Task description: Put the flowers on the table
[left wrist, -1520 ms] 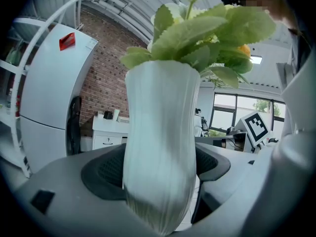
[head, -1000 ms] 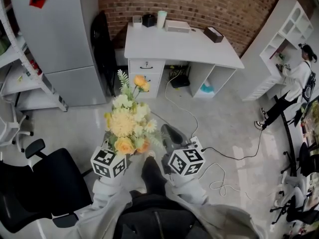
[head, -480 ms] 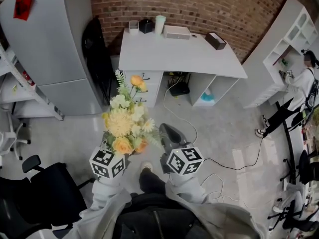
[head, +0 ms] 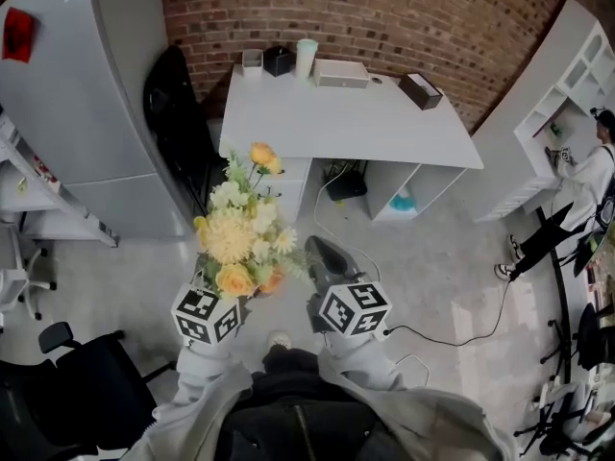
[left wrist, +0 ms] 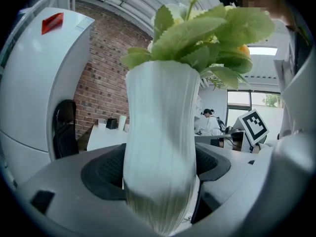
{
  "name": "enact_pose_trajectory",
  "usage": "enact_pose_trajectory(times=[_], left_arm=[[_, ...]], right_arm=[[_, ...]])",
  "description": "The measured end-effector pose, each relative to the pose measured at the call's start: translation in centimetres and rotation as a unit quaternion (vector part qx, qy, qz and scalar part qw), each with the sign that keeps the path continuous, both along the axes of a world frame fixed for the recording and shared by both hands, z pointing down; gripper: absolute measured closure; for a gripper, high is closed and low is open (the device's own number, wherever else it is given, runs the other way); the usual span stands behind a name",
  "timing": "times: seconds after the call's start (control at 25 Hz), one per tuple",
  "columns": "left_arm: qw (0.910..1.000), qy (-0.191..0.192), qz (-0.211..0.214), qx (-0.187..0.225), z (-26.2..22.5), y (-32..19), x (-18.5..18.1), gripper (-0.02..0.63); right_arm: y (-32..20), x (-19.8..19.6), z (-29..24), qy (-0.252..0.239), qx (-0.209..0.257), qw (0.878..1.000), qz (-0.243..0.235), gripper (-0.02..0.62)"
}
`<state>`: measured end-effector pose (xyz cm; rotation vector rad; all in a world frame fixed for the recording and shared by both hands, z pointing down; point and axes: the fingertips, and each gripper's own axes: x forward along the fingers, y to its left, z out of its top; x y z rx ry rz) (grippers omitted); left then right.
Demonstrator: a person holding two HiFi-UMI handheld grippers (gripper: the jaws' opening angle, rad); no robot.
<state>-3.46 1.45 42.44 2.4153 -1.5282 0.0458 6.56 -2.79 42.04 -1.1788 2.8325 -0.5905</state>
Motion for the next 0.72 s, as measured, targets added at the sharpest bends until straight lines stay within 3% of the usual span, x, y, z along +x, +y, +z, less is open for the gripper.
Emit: enact_pose_trajectory(times=[0.32, 0.72], left_arm=[[1.0, -0.002, -0.007, -0.003, 0.6, -4.9, -0.1, 0.201], [0.9996, -0.003, -0.018, -0.02, 2.4, -6.6, -0.7, 0.201]], right_arm=[[-5.2, 0.3, 0.9, -0.01, -0.008, 1.0, 0.003, 0.597], [-6.8, 1.3, 2.0, -0.021, -0.023, 0.999, 0.032, 0.597]])
